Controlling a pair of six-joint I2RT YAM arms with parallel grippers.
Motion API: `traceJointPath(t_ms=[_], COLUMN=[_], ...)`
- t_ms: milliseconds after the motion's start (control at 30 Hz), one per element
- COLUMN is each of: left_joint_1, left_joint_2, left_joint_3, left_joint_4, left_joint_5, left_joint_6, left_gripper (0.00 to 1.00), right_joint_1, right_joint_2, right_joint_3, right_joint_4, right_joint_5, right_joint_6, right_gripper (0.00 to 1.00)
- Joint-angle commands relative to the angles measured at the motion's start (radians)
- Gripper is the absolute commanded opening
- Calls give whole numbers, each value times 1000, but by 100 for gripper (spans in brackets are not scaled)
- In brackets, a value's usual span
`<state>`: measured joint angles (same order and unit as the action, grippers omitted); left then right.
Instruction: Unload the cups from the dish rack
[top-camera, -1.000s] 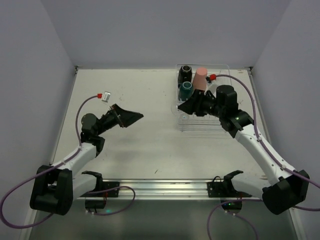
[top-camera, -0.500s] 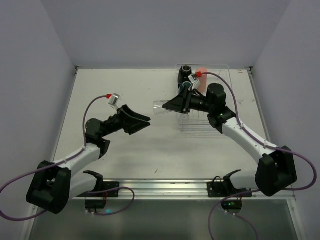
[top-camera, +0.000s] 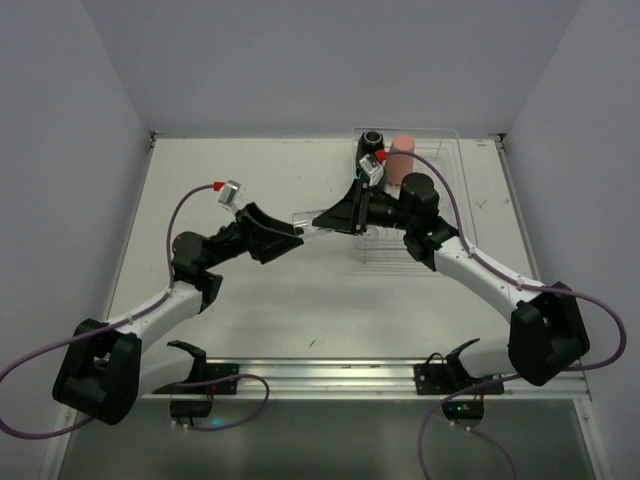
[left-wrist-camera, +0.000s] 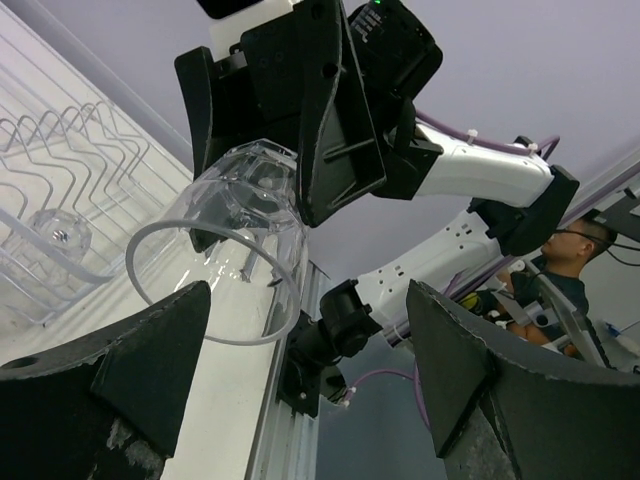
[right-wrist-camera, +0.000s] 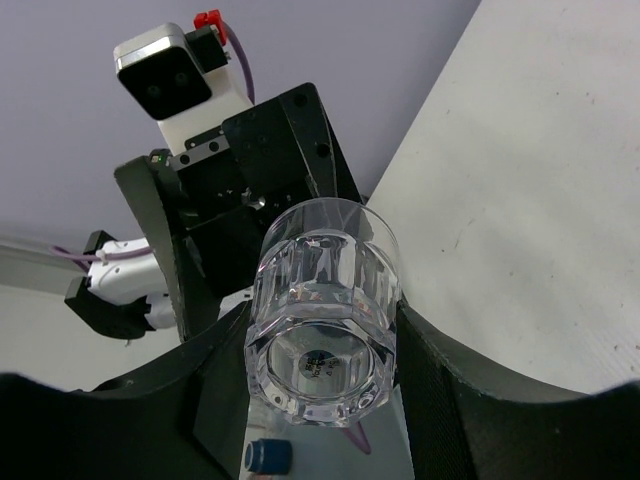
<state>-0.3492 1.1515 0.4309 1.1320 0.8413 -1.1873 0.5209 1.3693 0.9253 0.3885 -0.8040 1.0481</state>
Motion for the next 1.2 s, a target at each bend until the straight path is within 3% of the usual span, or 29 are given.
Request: traceJointPath(t_ms=[0, 133, 333, 467, 500, 533, 567, 600, 667, 700, 733, 800, 833, 867, 933, 1000, 1167], left_joint_1=[-7, -7, -11, -13, -13, -11, -10, -4, 12, 22, 51, 88, 120, 130, 134, 134, 136], left_joint_2=[-38, -49, -22, -29, -30, -32, -38, -42, -74, -88, -104, -144, -154, -171, -177, -165, -18], left_joint_3=[60, 72, 77, 78, 84, 89, 94, 104, 115, 130, 143, 201, 231, 261, 350, 409, 521], left_joint_4=[-56, -87, -38, -52, -64, -92, -113, -139, -259, -309, -450, -630, -851, -964, -1228, -1343, -1567], left_joint_5=[-11, -31, -22, -15, -13, -13, -13, -13, -21, -28, -47, -112, -164, -226, -460, -651, -818], left_joint_6=[57, 69, 29, 38, 43, 57, 67, 98, 144, 173, 245, 389, 455, 512, 655, 727, 822], left_gripper=[83, 83, 64, 32, 12, 2, 0, 0, 0, 0, 0, 0, 0, 0, 0, 0, 0], right_joint_1=[4, 11, 54, 57, 57, 59, 56, 57, 56, 56, 56, 54, 54, 54, 54, 54, 54], right_joint_2=[-15, -1, 56, 65, 65, 62, 59, 54, 30, 22, 14, -2, -6, -4, 7, 36, 140], right_joint_3=[3, 3, 38, 46, 44, 43, 46, 49, 82, 101, 121, 179, 200, 243, 282, 335, 452], right_joint_4=[27, 42, 72, 78, 75, 70, 61, 17, -77, -211, -276, -478, -537, -598, -736, -850, -1046], right_joint_5=[-4, -20, -24, -24, -26, -26, -26, -21, 15, 82, 127, 289, 351, 412, 571, 652, 886], right_joint_6=[-19, -10, 7, 10, 9, 4, -2, -28, -87, -126, -198, -291, -319, -342, -404, -443, -474], right_gripper=[0, 0, 0, 0, 4, 8, 14, 31, 49, 57, 71, 77, 82, 83, 84, 84, 83])
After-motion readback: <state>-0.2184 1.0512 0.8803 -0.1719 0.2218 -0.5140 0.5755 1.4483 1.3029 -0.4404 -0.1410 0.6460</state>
